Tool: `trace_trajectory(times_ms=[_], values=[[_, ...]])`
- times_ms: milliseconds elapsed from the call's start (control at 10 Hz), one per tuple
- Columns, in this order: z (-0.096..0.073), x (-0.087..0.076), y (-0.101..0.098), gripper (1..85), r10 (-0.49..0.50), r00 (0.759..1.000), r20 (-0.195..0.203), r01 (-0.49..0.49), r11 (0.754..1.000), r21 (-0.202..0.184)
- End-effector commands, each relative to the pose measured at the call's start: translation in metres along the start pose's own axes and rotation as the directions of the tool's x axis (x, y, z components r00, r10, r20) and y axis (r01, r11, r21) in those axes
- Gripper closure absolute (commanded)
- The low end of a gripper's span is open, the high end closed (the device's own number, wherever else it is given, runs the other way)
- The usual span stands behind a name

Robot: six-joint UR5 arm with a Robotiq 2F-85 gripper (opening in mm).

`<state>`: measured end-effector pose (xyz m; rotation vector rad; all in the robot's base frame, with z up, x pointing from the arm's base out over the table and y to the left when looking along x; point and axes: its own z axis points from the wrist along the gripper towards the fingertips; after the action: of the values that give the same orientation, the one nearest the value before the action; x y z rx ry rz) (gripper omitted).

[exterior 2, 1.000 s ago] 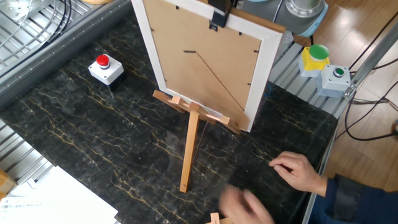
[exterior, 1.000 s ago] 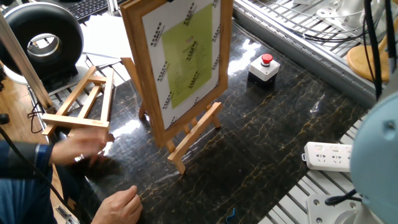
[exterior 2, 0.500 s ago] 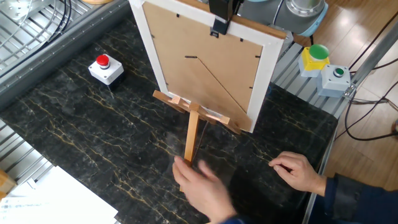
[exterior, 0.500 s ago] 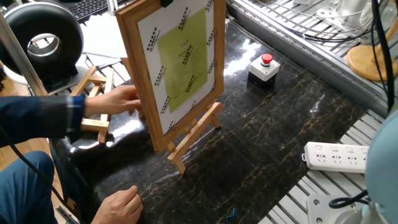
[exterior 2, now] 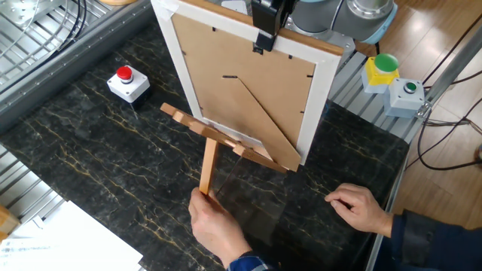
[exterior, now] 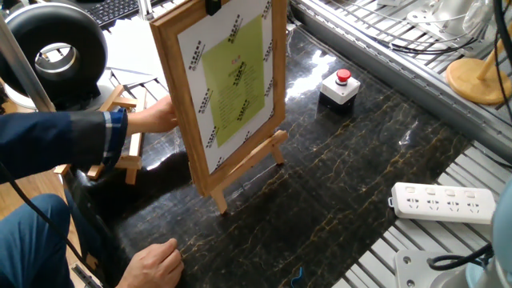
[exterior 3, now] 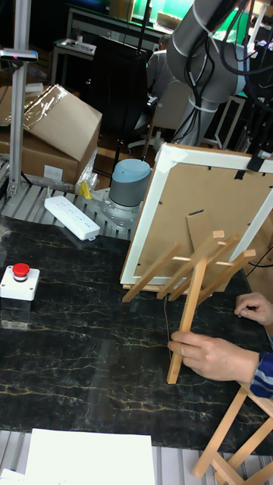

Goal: Put the photo frame on the bracket

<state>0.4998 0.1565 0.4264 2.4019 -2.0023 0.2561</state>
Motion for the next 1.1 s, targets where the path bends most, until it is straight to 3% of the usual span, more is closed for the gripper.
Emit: trace_trajectory(times_ms=[0,1000], values=[[0.0045,0.0019,0.0012,84.7,-0.006,1.000,0.008,0.006,1.000,0.002],[0.0120,0.0026,0.0054,84.7,0.098,0.995,0.002,-0.098,0.995,-0.027]])
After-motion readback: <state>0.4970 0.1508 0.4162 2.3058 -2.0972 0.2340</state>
